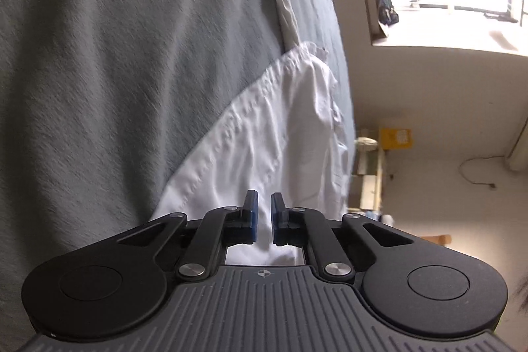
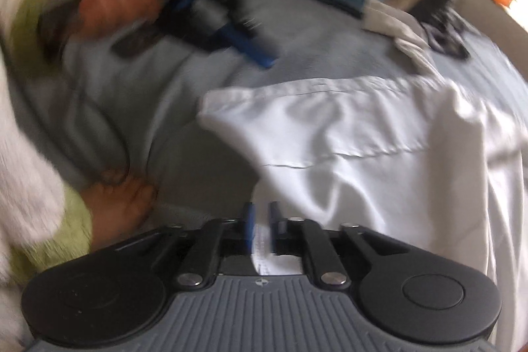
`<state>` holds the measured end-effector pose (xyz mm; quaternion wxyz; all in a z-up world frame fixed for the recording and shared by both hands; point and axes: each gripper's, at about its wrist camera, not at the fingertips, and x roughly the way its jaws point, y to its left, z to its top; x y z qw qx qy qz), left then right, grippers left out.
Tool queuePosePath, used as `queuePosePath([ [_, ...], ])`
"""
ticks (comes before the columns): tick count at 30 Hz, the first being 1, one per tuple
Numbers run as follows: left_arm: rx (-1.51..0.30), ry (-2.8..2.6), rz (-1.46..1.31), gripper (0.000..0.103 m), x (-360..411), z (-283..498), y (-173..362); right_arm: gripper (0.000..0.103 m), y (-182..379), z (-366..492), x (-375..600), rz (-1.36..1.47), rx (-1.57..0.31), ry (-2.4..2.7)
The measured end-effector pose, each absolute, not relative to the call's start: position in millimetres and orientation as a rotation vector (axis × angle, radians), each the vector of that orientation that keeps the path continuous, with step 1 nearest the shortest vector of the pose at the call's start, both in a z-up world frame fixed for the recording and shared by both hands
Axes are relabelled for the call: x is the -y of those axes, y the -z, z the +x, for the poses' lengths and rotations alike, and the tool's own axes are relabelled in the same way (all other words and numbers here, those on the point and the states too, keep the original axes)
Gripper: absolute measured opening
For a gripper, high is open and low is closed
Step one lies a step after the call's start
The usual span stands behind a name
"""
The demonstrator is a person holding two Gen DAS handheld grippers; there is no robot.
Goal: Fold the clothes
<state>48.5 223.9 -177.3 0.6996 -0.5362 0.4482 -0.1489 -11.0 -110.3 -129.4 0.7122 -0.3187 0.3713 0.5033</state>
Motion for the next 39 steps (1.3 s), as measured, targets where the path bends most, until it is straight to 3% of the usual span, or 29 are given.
queuePosePath([
  [7, -0.991, 0.31, -0.96, 0.01, -218, 32, 157, 0.026, 166, -19, 82, -0.874, -0.782, -1.095],
  [8, -0.995, 0.308, -0.934, 0.011, -217, 30, 156, 0.023, 166, -13, 82, -0.829, -0.804, -1.095],
  [11, -1.01, 0.289, -0.865, 0.011, -215, 30, 156, 0.001, 161, -1, 85, -0.732, -0.869, -1.123],
  [15, -1.024, 0.268, -0.832, 0.015, -215, 30, 159, 0.0, 150, 4, 93, -0.642, -0.948, -1.234],
  [20, -1.048, 0.267, -0.755, 0.038, -207, 26, 159, 0.0, 150, 4, 99, -0.601, -1.029, -1.309],
  [27, -1.061, 0.218, -0.635, 0.043, -191, 24, 164, 0.0, 152, -9, 92, -0.721, -1.007, -1.276],
  [30, -1.041, 0.215, -0.592, 0.04, -184, 22, 164, 0.004, 143, -13, 93, -0.728, -0.919, -1.268],
  [31, -1.039, 0.219, -0.582, 0.034, -181, 22, 165, 0.006, 140, -14, 93, -0.73, -0.89, -1.265],
  [33, -1.05, 0.229, -0.551, 0.024, -176, 22, 166, 0.028, 135, -16, 94, -0.733, -0.838, -1.257],
  [35, -1.054, 0.226, -0.504, 0.011, -171, 22, 165, 0.038, 136, -16, 92, -0.726, -0.827, -1.251],
  [39, -1.051, 0.198, -0.446, 0.001, -169, 20, 162, 0.034, 152, -14, 86, -0.74, -0.858, -1.247],
])
